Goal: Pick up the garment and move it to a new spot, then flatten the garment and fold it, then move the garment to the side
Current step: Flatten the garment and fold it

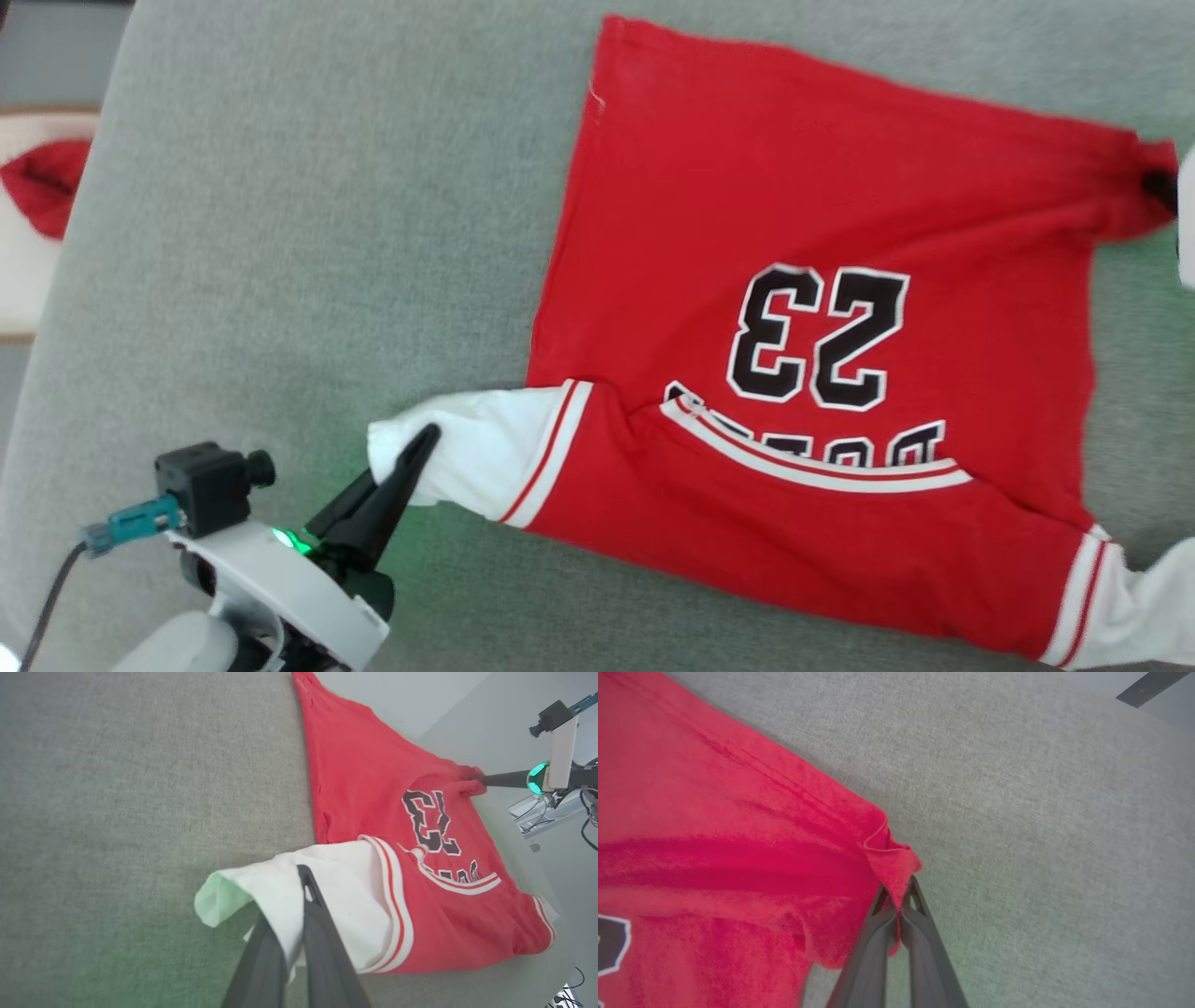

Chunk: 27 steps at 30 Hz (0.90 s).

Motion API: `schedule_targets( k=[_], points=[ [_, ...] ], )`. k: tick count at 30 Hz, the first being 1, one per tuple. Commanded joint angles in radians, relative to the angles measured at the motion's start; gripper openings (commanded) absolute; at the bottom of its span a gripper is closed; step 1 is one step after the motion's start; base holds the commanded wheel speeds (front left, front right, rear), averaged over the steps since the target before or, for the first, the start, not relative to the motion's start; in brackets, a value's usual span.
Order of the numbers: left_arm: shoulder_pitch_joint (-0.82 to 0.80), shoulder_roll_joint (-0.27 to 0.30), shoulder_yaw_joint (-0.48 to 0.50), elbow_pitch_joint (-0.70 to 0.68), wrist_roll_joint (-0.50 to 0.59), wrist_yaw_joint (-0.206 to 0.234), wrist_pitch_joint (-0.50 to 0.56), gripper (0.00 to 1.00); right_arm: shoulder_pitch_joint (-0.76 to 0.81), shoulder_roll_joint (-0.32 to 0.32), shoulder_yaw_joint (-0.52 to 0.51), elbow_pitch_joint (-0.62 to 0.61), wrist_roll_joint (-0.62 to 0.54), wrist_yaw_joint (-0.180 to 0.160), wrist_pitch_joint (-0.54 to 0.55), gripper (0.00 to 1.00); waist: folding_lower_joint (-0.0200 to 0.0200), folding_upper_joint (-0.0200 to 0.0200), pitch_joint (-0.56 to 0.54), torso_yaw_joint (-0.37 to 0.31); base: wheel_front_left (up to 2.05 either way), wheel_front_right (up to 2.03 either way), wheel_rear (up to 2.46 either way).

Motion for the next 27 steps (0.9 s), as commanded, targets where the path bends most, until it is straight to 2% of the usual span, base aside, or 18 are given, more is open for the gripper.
schedule_targets(
  k=[1,7,12,20,27],
  points=[
    [0.014,0.012,0.006,-0.001,-0.001,0.01,-0.005,0.0,0.047,-0.018,-0.006,-0.026,0.017,-0.002,-0.005,0.0,0.0,0.0,-0.076,-0.059,0.0,0.0,0.0],
    [0.024,0.037,0.018,-0.015,-0.005,0.031,0.002,0.0,0.259,-0.097,-0.078,-0.213,0.079,-0.002,0.009,0.0,0.0,0.0,-0.124,-0.103,0.0,0.0,0.0],
    [-0.006,0.047,0.019,-0.005,0.0,0.026,0.02,0.0,0.491,-0.118,-0.155,-0.397,0.109,-0.002,0.047,0.0,0.0,0.0,-0.143,-0.135,0.0,0.0,0.0],
    [-0.006,0.077,0.015,0.017,0.014,0.041,0.041,0.0,0.839,-0.069,-0.221,-0.696,0.075,-0.002,0.143,0.0,0.0,0.0,-0.138,-0.214,0.0,0.0,0.0],
    [0.028,0.1,0.026,0.013,0.007,0.053,0.028,0.0,1.02,0.011,-0.194,-0.83,0.026,-0.002,0.174,0.0,0.0,0.0,-0.125,-0.265,0.0,0.0,0.0]
  ],
)
